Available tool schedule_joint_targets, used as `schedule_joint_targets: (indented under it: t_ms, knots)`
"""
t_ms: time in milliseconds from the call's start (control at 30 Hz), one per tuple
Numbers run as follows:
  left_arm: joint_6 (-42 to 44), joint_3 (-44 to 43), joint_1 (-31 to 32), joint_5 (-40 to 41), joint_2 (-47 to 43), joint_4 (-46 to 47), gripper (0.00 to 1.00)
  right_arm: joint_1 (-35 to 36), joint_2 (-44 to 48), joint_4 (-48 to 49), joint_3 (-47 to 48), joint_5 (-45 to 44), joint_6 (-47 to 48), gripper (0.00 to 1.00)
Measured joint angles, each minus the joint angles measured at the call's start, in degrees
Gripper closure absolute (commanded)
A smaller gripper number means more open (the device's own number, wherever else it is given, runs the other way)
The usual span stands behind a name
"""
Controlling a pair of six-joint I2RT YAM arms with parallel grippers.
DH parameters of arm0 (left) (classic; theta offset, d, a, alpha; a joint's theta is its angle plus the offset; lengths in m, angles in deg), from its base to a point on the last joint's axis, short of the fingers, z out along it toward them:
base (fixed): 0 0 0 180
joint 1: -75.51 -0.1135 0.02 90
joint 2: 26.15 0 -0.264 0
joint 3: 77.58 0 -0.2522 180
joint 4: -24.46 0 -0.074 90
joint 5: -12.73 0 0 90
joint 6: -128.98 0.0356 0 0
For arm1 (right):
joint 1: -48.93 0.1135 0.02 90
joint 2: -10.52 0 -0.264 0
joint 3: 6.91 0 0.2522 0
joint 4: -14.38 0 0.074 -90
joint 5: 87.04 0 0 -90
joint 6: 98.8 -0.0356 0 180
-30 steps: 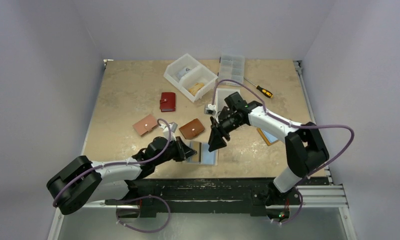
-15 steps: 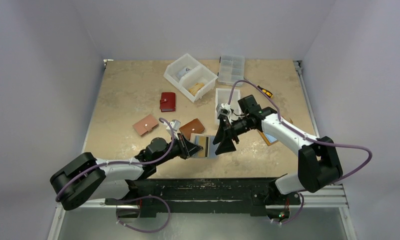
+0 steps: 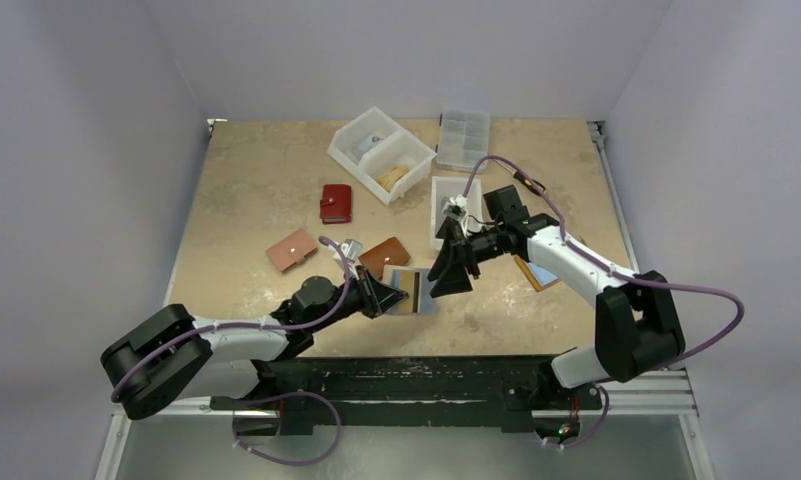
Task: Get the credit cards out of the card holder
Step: Remove the credit card from the card holder.
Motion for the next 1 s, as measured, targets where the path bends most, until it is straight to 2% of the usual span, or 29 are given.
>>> schedule_joint_targets:
  t_ms: [267, 667, 867, 1000]
  knots:
    - [0.07, 0.00, 0.94, 0.66, 0.31, 0.83, 1.00, -0.07, -1.18, 5.20, -2.43, -0.11, -6.40, 0.32]
    - [-1.22, 0.00, 1.44, 1.70, 2.14, 6.99, 1.00, -0.11, -1.16, 16.74, -8.37, -1.29, -19.17, 0.37]
    - [-1.70, 0.00, 2.12, 1.86, 3.56, 10.71, 1.00, -0.11, -1.22, 22.25, -8.63, -0.90, -25.11, 0.54]
    - [-1.79, 0.00, 2.45, 1.90, 4.07, 12.46, 1.00, -0.11, -1.57, 25.24, -9.07, -0.39, -28.63, 0.68]
